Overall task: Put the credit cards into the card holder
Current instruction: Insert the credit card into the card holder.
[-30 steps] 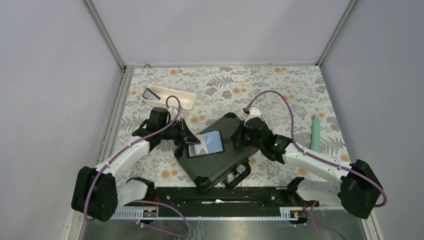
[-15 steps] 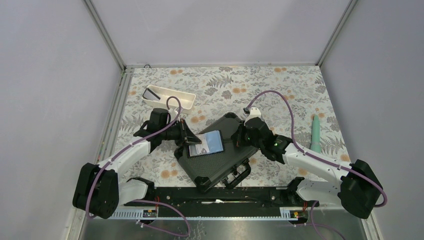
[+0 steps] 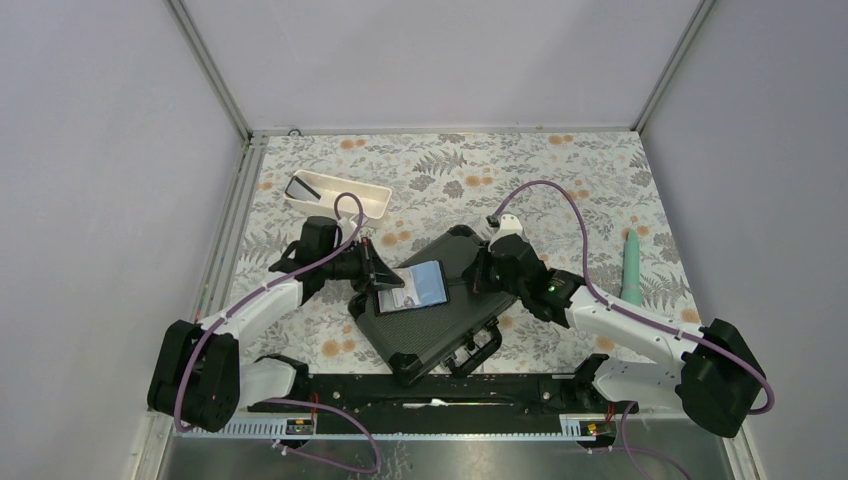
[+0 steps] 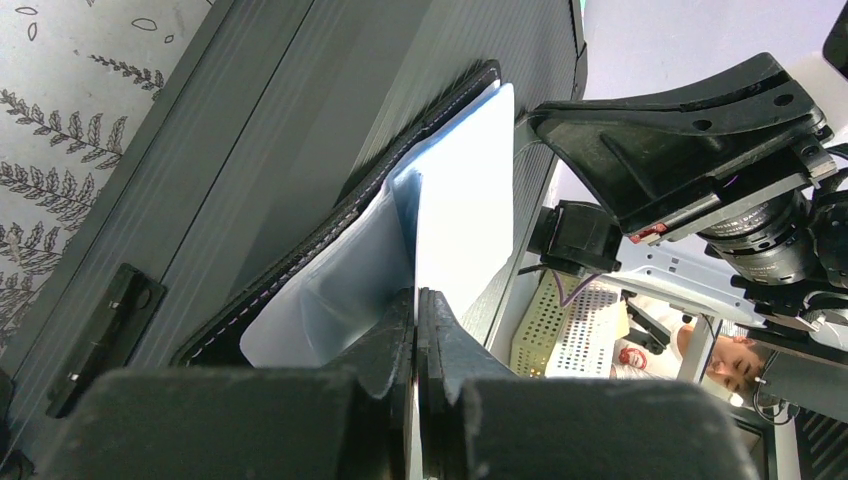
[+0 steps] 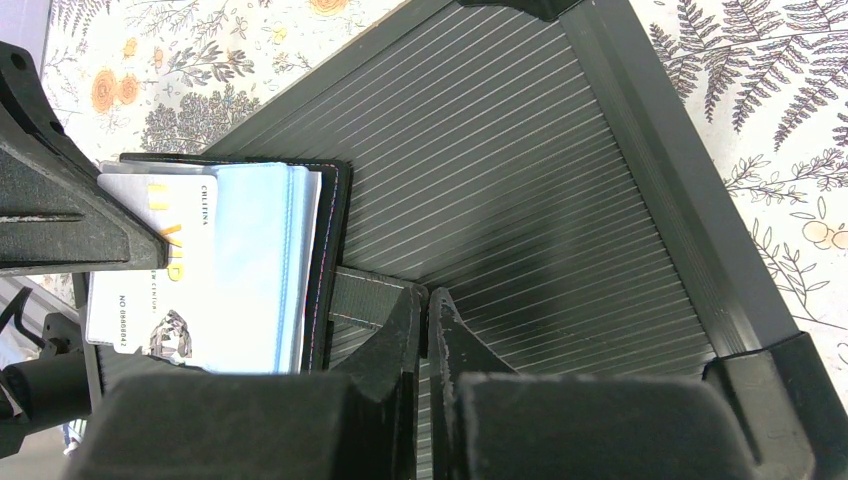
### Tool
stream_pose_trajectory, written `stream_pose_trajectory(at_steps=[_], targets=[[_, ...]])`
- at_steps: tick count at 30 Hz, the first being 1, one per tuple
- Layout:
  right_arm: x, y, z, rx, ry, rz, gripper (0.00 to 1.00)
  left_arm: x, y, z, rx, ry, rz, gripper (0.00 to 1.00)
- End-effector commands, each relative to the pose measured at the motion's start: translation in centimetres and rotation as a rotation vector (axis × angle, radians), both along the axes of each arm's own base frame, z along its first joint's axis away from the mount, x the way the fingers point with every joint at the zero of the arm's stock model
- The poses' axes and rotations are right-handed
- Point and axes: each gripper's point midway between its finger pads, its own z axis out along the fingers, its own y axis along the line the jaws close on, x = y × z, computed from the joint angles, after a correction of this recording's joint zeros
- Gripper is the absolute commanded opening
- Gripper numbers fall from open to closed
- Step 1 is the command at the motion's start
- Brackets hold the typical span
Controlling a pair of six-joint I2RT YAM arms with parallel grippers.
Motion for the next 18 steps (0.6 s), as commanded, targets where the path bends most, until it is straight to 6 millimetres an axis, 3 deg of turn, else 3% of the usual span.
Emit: stream_pose_trajectory(at_steps=[1,18], targets=[[0.4,0.1,0.8,-0.010,-0.011,-0.014,0.00,0.5,0.2,-0.7,0.015,-0.017,0.018,0.00],[0.6,-0.4,0.6,-0.025,-0.009,-0.038,0.00,0.4,1.1,-1.0,-0.006,0.035,0.111,0.00]])
